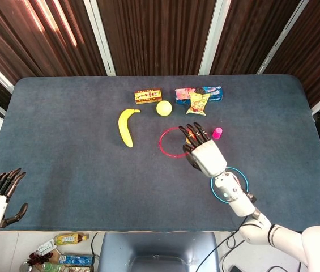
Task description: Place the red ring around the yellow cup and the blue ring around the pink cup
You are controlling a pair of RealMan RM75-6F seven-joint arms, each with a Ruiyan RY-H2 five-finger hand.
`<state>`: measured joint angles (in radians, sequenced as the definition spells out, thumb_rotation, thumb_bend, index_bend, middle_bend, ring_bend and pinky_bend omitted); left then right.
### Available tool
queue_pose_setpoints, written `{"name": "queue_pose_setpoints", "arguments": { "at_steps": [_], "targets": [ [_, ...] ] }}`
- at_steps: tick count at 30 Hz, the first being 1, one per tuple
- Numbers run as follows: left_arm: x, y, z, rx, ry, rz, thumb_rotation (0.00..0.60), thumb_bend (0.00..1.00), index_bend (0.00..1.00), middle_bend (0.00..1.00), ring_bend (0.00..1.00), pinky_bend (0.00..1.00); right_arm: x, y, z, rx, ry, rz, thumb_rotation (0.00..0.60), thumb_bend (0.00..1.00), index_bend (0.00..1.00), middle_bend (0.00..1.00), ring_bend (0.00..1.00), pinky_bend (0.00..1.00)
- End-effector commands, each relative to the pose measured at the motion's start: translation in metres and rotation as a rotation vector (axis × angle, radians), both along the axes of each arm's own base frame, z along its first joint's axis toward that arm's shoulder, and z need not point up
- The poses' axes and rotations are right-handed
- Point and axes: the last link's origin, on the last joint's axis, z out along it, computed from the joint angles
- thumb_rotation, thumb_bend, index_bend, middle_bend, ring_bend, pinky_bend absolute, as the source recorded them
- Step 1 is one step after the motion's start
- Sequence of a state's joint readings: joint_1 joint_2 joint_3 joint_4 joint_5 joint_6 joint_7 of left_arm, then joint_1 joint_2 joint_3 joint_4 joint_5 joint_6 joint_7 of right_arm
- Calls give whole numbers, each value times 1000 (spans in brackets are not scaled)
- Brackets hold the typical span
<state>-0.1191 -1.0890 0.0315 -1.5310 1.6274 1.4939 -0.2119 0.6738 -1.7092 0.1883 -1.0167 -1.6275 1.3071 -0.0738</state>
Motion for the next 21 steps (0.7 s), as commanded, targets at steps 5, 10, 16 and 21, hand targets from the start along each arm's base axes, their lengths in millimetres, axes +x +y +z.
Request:
{"name": "queue_pose_setpoints", "arguments": {
  "at_steps": [5, 10, 16, 21],
  "targets": [
    [0, 3, -4, -11, 12, 6, 600, 394, 11, 0, 0, 54, -18, -36, 13, -78, 109, -104, 600, 552, 917, 164, 0, 0],
    [-1, 5, -7, -16, 24, 17, 600, 396, 11, 0, 0, 54, -25, -52, 9, -66, 102, -164, 600, 552, 916, 165, 0, 0],
    [-1, 7, -9, -16, 32, 23, 600, 396, 10, 0, 0, 54, -33, -57, -4, -42, 153, -193, 600, 551, 916, 165, 0, 0],
    [-2, 9, -10, -20, 31, 29, 600, 395, 12, 0, 0, 54, -45, -53, -18, -6, 195, -218, 600, 551, 867, 165, 0, 0]
  ]
}}
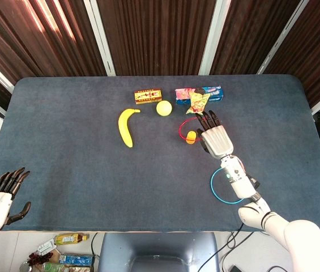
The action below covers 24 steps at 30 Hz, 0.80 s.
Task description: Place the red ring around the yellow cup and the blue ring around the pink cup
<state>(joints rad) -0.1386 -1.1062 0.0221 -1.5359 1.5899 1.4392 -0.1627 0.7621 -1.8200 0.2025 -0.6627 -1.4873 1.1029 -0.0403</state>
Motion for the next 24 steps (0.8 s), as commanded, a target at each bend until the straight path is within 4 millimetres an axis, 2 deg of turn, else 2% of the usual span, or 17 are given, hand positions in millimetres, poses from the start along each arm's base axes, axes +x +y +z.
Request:
{"name": "queue_pose_setpoints", "arguments": {
  "at_steps": [1, 6, 7, 9, 12, 16, 18, 21, 24],
  "targets": [
    [0, 1, 0, -2, -2, 1, 600, 395, 12, 0, 0, 54, -8, 4, -10, 29, 27, -22, 600, 551, 841, 165, 0, 0],
    [0, 0, 0, -3, -4, 0, 600, 395, 12, 0, 0, 55, -17, 8, -15, 54, 61, -59, 600, 551, 548, 113, 0, 0],
    [0, 0, 0, -3, -4, -1, 600, 395, 14, 0, 0, 55, -17, 9, -14, 57, 54, -60, 600, 551, 539, 110, 0, 0],
    [1, 0, 0, -4, -5, -3, 600, 395, 20, 0, 0, 55, -17, 12, -12, 60, 30, -55, 600, 545, 462, 75, 0, 0],
    [1, 0, 1, -3, -6, -5, 600, 395, 22, 0, 0, 56, -15, 20, -5, 56, -7, -32, 600, 492, 363, 23, 0, 0],
    [1, 0, 2, 0, -10, -7, 600, 396, 22, 0, 0, 56, -16, 37, 6, 69, -39, -12, 600, 409, 320, 11, 0, 0],
    [1, -1, 2, 2, -12, -9, 600, 396, 19, 0, 0, 57, -17, 53, 13, 100, -72, -8, 600, 398, 322, 10, 0, 0],
    [2, -2, 2, 3, -14, -15, 600, 396, 24, 0, 0, 56, -20, 86, 25, 156, -86, 19, 600, 398, 352, 11, 0, 0],
    [3, -3, 2, 1, -15, -18, 600, 396, 23, 0, 0, 56, -28, 122, 34, 185, 0, 86, 600, 398, 377, 11, 0, 0]
  ]
}}
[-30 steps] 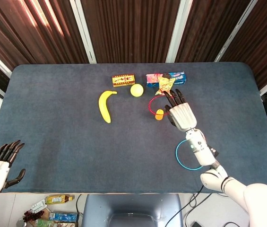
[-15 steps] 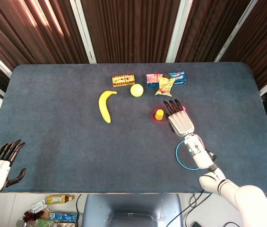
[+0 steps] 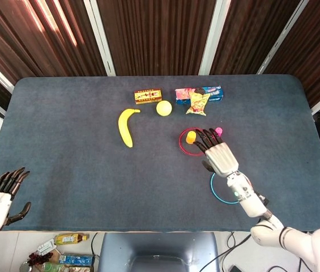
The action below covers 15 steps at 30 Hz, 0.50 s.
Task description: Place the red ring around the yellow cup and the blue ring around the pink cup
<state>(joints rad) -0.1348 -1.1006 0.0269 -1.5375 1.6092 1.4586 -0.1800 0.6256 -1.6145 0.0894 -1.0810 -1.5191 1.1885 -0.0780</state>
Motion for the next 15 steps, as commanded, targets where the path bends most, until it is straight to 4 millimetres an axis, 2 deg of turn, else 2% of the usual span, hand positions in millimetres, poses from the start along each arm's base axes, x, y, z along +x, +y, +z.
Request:
{"name": "queue_pose_setpoints", "arguments": {
  "at_steps": [1, 4, 7, 12, 15],
  "targets": [
    [0, 0, 0, -3, 0, -1, 600, 396, 22, 0, 0, 56, -19, 65, 23, 52, 93, 88, 600, 398, 388, 11, 0, 0],
    [0, -1, -1, -7, -1, 1, 600, 397, 21, 0, 0, 57, -31, 101, 29, 111, 88, 79, 600, 398, 423, 11, 0, 0],
    [1, -1, -1, -8, -3, -1, 600, 396, 21, 0, 0, 57, -45, 124, 34, 150, 76, 26, 600, 398, 473, 8, 0, 0],
    [0, -2, -1, -12, 0, -1, 600, 400, 24, 0, 0, 57, -70, 141, 31, 200, 95, -54, 600, 398, 527, 6, 0, 0],
    [1, -2, -1, -17, 1, 1, 600, 401, 24, 0, 0, 57, -80, 142, 25, 206, 69, -91, 600, 398, 548, 5, 0, 0]
  ]
}}
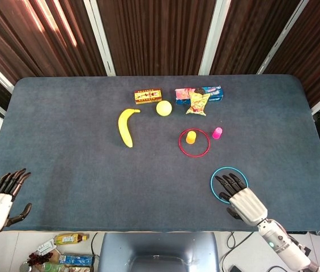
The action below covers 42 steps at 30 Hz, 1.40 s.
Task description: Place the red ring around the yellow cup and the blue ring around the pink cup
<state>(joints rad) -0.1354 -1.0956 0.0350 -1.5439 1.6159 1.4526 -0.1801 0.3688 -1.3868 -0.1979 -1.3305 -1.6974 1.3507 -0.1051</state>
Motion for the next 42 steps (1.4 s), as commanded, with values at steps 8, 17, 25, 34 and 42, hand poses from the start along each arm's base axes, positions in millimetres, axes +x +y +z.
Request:
{"name": "queue_pose_setpoints", "arguments": {
  "at_steps": [8, 17, 25, 34, 42],
  "targets": [
    [0, 0, 0, -2, 1, 2, 600, 417, 28, 0, 0, 57, -30, 3, -8, -15, -16, -63, 600, 404, 605, 4, 0, 0],
    [-1, 1, 0, -5, 4, 7, 600, 420, 28, 0, 0, 57, -62, -9, -9, -58, 27, -149, 600, 411, 629, 7, 0, 0],
    [-1, 2, -2, -8, 11, 10, 600, 417, 17, 0, 0, 57, -69, -16, -12, -48, 22, -168, 600, 464, 651, 8, 0, 0],
    [-1, 3, -2, -4, 14, 13, 600, 417, 19, 0, 0, 57, -69, -16, -15, -37, 12, -164, 600, 464, 659, 9, 0, 0],
    [-1, 3, -2, -2, 13, 12, 600, 419, 23, 0, 0, 57, -68, -16, -18, -26, 4, -169, 600, 479, 676, 15, 0, 0]
  ]
}}
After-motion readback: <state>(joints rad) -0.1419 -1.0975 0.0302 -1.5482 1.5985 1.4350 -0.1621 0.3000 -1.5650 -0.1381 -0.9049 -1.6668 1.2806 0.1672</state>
